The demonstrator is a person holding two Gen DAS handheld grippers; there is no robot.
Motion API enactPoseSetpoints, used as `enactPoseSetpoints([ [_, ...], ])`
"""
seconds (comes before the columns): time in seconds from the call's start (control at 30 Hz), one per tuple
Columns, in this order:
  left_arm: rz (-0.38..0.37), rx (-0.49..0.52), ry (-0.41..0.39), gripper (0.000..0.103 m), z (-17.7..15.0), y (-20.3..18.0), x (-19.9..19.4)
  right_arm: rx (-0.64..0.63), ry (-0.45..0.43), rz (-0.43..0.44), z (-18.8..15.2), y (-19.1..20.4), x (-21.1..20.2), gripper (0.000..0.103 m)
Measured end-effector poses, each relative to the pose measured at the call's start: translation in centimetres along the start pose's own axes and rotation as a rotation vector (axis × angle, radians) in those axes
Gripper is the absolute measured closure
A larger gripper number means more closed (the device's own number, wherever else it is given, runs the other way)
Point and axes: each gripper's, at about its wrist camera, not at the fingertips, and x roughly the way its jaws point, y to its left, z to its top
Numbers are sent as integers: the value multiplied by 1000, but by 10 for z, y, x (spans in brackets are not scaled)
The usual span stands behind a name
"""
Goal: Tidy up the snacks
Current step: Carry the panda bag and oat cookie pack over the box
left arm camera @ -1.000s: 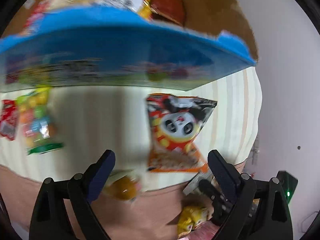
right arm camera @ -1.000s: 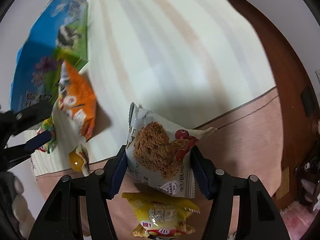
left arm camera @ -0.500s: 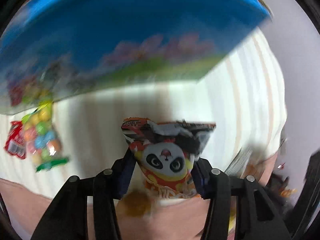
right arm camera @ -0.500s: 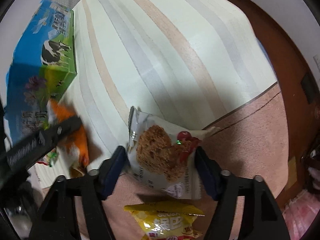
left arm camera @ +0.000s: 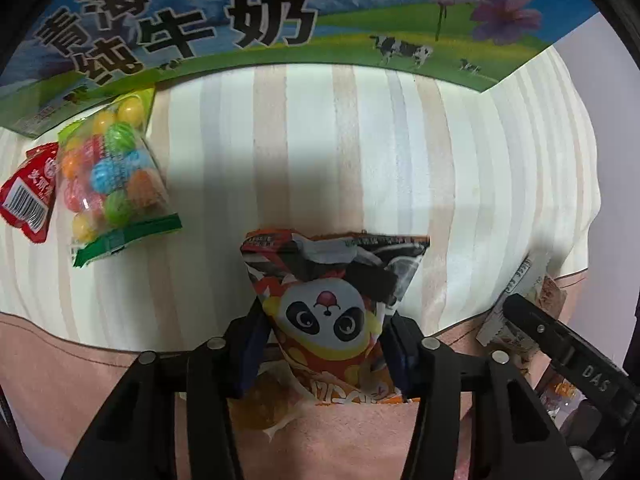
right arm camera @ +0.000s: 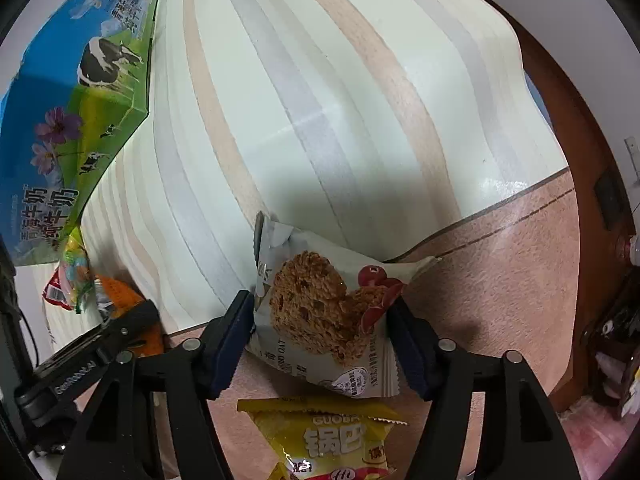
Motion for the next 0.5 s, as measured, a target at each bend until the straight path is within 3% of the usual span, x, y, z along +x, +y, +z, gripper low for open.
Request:
enactPoseSetpoints([
  [0.2, -29, -19, -41, 62, -5, 18, -31, -27, -37, 53, -10, 14, -19, 42],
  [0.5, -92, -15, -152, 62, -22, 41, -109, -102, -80, 167, -14, 61, -54, 46],
])
